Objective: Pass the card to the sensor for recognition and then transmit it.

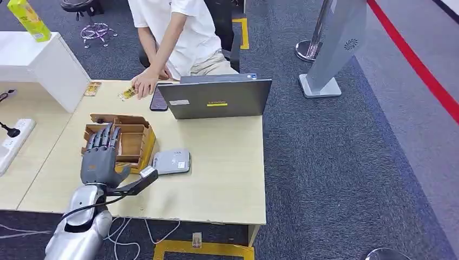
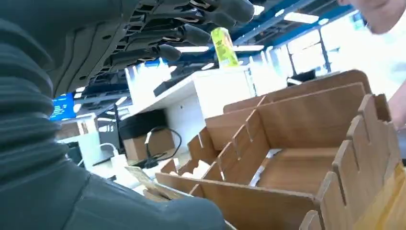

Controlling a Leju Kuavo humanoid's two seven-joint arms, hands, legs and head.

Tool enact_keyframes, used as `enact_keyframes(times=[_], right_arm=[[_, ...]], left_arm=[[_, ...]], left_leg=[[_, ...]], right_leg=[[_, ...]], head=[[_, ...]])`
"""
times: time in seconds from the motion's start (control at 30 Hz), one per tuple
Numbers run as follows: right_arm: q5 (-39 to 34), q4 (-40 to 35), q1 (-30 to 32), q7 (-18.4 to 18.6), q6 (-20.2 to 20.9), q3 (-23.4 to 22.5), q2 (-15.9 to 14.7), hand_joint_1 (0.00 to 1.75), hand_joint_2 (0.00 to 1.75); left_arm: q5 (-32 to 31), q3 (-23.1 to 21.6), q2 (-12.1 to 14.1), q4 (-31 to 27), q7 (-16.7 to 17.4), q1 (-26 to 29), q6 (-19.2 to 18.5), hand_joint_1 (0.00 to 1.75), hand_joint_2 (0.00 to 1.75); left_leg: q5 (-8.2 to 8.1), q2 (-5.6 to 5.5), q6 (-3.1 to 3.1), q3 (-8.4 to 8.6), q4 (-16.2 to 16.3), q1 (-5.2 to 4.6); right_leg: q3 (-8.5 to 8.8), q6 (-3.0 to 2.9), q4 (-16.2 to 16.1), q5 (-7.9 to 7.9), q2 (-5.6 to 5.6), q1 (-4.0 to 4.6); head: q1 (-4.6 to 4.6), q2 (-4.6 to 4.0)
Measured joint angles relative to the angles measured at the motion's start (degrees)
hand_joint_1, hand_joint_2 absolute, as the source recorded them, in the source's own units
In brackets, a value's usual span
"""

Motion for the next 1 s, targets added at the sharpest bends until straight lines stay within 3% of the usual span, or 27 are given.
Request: enact_keyframes(times=[0.23,1.0], right_arm=[[-0.04,0.00,0.02,0.31,0.33,0.00,0.00,0.00,1.75],[-0.02,0.00,0.00,0.29,0.39,0.00,0.00,0.00,1.75]], left_arm=[[0.35,-0.17,0.99,0.11,1.29,-0.41,-3.60,0.00,1.75],[1.20,-0.22,1.86,0.90,1.79,-0.82,-4.74,0.00,1.75]], left_leg=[[0.00,0.00,0.00,0.00,0.00,0.00],[0.00,0.00,0.00,0.00,0.00,0.00]], right_leg=[[-0.01,0.00,0.00,0.00,0.01,0.00],[-0.01,0.00,0.00,0.00,0.01,0.00]], head=[[0.00,0.00],[0.00,0.00]])
